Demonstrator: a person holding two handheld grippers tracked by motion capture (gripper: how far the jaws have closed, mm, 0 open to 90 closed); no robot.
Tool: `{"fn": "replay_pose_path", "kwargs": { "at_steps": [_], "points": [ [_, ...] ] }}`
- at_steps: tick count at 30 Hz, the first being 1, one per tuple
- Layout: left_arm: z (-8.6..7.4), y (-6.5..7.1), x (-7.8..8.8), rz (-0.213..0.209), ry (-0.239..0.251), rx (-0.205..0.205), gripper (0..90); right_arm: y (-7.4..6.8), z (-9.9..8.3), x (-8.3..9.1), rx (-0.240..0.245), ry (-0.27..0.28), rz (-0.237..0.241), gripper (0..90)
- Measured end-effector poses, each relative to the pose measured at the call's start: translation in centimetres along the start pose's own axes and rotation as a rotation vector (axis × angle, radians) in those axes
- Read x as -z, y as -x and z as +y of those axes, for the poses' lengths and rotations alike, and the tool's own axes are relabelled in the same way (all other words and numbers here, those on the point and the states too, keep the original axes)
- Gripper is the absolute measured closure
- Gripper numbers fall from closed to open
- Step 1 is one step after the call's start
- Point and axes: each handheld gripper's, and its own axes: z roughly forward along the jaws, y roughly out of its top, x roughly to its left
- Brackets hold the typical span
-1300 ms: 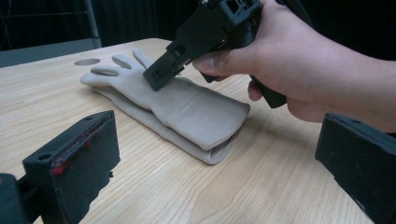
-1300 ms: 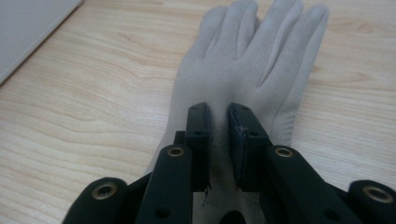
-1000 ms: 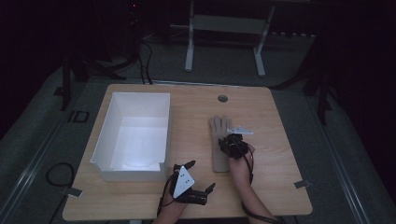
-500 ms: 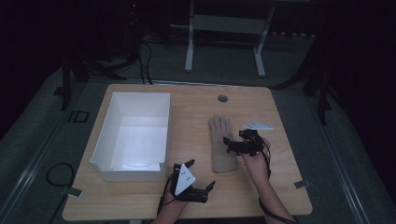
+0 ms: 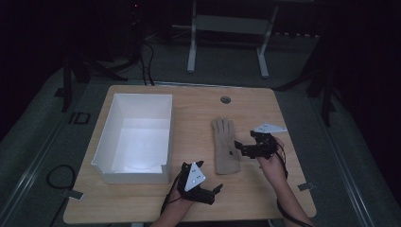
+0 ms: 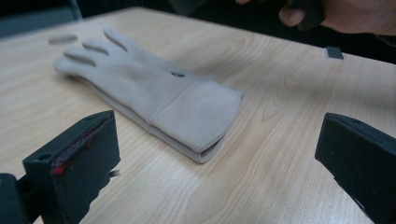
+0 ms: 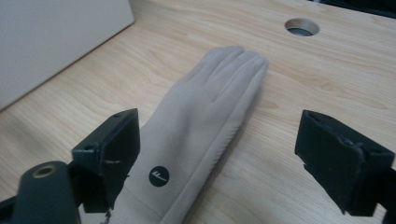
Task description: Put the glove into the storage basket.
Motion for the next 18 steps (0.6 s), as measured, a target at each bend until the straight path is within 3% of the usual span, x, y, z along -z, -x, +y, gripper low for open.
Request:
{"fn": "replay_pose_path", "kwargs": {
  "at_steps": [3,5,6,8,11,13,14,16,17,18],
  "points": [
    [0.5,-0.1,-0.3,-0.009,-0.019,-0.026,0.1,0.2,0.3,0.2,-0.014,0.008,0.007,11.8],
    [1.1,-0.3,-0.8,-0.003,-0.06,-0.062,0.2,0.4,0.4,0.2,-0.029,0.024,0.047,10.3],
    [1.3,-0.3,-0.9,-0.021,-0.06,-0.085,0.1,0.5,0.5,0.2,-0.034,0.023,0.067,10.2],
    [1.6,-0.7,-1.2,-0.068,-0.059,-0.097,0.2,0.5,0.7,-0.1,-0.037,0.02,0.051,10.3],
    [2.2,-1.2,-1.7,-0.091,-0.063,-0.112,1.2,0.9,1.1,-0.6,-0.051,0.02,0.066,13.7],
    [2.7,-1.4,-2.1,-0.101,-0.059,-0.129,10.2,1.3,1.4,-1.1,-0.064,0.027,0.066,16.1],
    [2.9,-1.4,-2.3,-0.127,-0.061,-0.143,14.0,1.6,1.7,-1.7,-0.062,0.019,0.058,17.9],
    [3.2,-1.3,-2.8,-0.158,-0.075,-0.186,16.3,1.7,1.9,-2.0,-0.061,0.021,0.055,21.2],
    [3.2,-1.3,-2.8,-0.158,-0.075,-0.186,19.0,1.7,1.9,-2.0,-0.061,0.021,0.055,21.2],
    [3.5,-1.3,-3.9,-0.183,-0.107,-0.227,22.9,2.1,2.4,-3.1,-0.062,0.008,0.053,26.0]
  ]
}}
